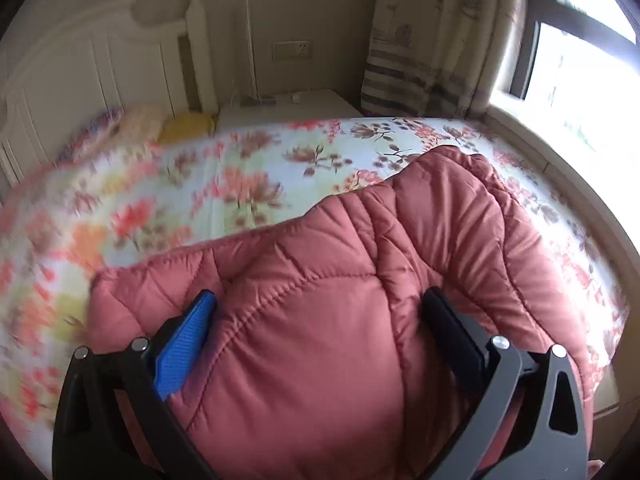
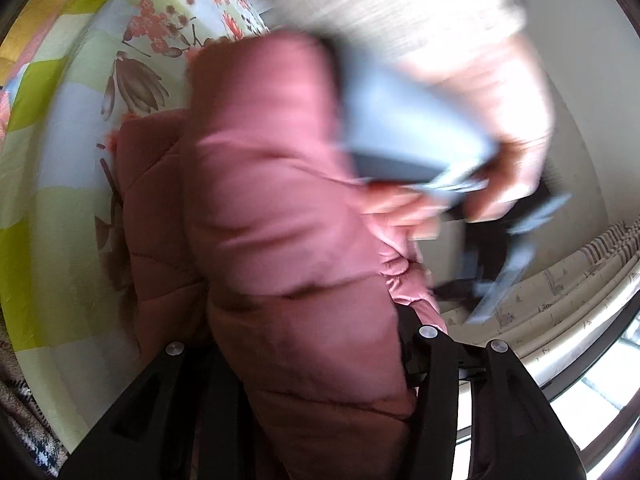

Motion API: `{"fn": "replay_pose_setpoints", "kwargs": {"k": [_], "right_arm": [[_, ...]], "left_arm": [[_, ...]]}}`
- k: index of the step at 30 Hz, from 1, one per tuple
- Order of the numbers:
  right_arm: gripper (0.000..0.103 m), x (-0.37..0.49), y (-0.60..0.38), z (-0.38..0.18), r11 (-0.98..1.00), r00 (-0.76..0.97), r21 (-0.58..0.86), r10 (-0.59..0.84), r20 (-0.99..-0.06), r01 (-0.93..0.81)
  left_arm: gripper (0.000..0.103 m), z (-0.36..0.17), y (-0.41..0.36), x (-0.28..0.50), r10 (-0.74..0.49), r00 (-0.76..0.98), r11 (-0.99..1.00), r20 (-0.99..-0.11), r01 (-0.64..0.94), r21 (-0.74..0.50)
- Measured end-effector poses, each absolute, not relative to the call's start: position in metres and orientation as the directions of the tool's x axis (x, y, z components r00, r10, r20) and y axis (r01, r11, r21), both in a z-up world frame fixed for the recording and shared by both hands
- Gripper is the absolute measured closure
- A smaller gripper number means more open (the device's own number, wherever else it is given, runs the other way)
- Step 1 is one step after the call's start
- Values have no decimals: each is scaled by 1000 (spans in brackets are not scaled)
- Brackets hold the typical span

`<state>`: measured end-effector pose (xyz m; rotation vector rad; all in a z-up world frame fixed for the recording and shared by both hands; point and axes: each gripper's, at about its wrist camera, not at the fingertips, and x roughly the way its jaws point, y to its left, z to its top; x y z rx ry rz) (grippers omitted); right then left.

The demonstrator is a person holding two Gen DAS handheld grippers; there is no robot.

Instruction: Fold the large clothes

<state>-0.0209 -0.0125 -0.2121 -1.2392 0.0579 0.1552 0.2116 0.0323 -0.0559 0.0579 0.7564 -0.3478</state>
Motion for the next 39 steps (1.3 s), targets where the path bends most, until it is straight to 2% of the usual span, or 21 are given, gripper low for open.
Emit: {"fn": "replay_pose_setpoints", "kwargs": {"k": [2, 6, 7, 8, 9, 10, 13, 15, 17, 22, 25, 28, 32, 35, 37, 39], "right_arm": [[55, -23, -8, -216, 299, 989, -943, 80, -127, -146], [52, -33, -10, -205, 314, 983, -932, 96, -156, -179], [40, -38, -17, -196, 355, 971, -905, 123, -205, -236], [22, -45, -21, -188, 384, 961, -881, 145, -237, -275], [17, -50, -29, -179, 418, 946, -849, 179, -270, -322], [16, -58, -40, -166, 458, 917, -796, 231, -324, -396], [16, -70, -65, -139, 542, 854, -660, 335, -398, -521], [16, -72, -87, -114, 625, 823, -536, 406, -398, -568], [22, -61, -108, -91, 714, 807, -389, 450, -382, -582], [27, -10, -140, -74, 839, 814, -136, 451, -366, -526], [30, 18, -129, -97, 844, 784, -154, 389, -483, -513], [28, 29, -121, -118, 841, 814, -250, 321, -485, -480], [27, 31, -119, -112, 841, 804, -259, 296, -515, -475], [27, 31, -114, -117, 843, 806, -276, 270, -528, -463], [27, 27, -109, -118, 840, 810, -295, 254, -528, -456], [26, 28, -109, -120, 841, 810, -293, 254, -528, -455]], "left_arm": [[2, -62, 48, 214, -305, 674, 944, -673, 306, -121], [2, -65, 56, 210, -289, 702, 950, -651, 295, -104], [2, -67, 59, 211, -291, 706, 950, -646, 291, -111], [2, -63, 59, 211, -295, 705, 950, -645, 289, -119], [2, -62, 61, 209, -300, 702, 949, -645, 287, -130], [2, -60, 62, 210, -306, 699, 948, -646, 286, -139], [2, -60, 65, 211, -319, 695, 945, -644, 284, -162], [2, -60, 66, 210, -319, 699, 945, -640, 282, -164], [2, -60, 66, 209, -315, 706, 947, -635, 276, -162], [2, -61, 71, 208, -322, 711, 946, -625, 268, -183], [2, -61, 72, 208, -324, 714, 946, -621, 265, -188], [2, -62, 73, 206, -322, 718, 946, -617, 264, -186], [2, -61, 72, 207, -312, 710, 949, -631, 262, -174], [2, -50, 66, 204, -252, 697, 963, -671, 246, -107], [2, -33, 64, 191, -176, 727, 979, -663, 197, -44], [2, -18, 64, 178, -165, 748, 984, -643, 169, -56]]}}
